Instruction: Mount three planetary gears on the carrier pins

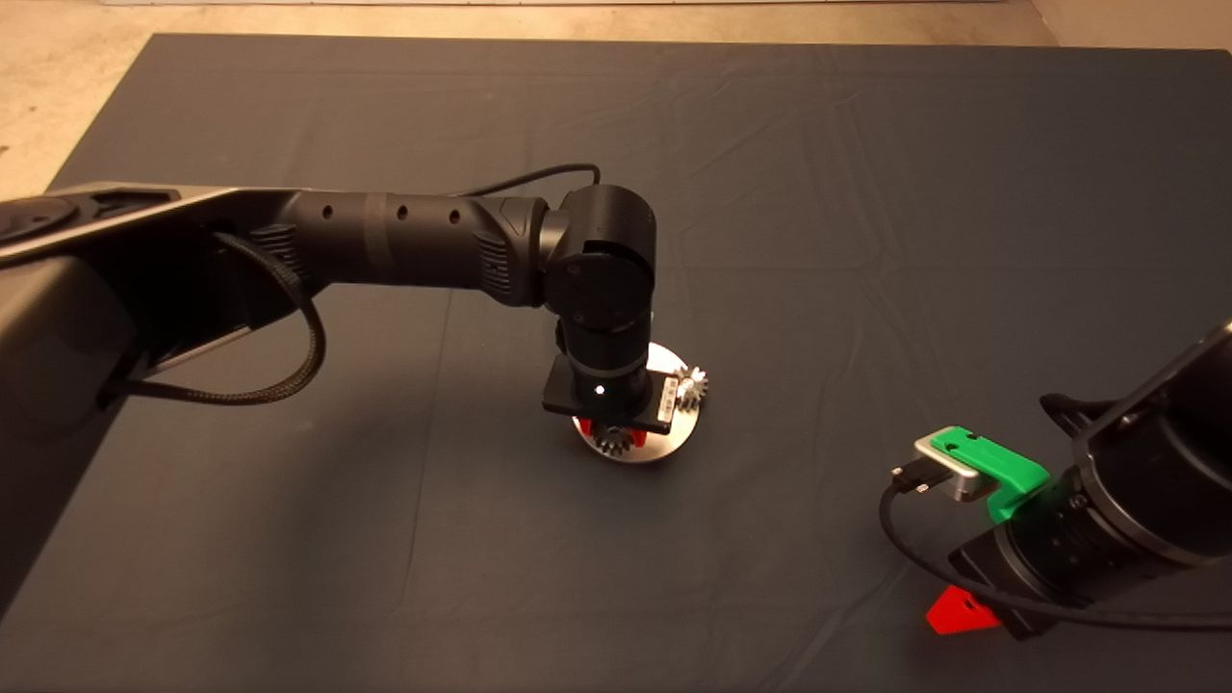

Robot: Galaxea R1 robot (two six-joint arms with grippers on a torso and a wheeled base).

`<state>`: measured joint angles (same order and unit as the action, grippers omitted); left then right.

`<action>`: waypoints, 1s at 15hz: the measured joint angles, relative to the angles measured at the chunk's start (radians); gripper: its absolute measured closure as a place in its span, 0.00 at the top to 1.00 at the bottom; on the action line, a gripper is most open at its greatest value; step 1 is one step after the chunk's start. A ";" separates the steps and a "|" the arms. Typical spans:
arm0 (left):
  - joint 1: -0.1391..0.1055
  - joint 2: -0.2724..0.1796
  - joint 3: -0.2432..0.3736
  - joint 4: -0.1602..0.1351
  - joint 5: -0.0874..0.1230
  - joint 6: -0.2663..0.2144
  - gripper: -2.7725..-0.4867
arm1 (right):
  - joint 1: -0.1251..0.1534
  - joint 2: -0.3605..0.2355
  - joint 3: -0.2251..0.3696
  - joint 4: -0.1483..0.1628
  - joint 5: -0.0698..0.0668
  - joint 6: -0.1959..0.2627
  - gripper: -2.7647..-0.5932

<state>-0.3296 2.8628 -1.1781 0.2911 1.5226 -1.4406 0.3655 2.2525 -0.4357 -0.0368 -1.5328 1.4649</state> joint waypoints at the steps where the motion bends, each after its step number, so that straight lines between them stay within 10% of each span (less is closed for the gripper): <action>1: 0.000 0.000 -0.002 0.000 0.000 0.009 0.18 | 0.000 0.000 0.000 0.000 0.000 0.000 0.59; 15: 0.006 -0.002 -0.025 0.001 0.001 0.026 0.21 | 0.000 0.000 0.000 0.000 0.000 0.000 0.59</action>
<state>-0.3236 2.8609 -1.2032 0.2923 1.5236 -1.4147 0.3655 2.2524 -0.4357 -0.0368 -1.5332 1.4648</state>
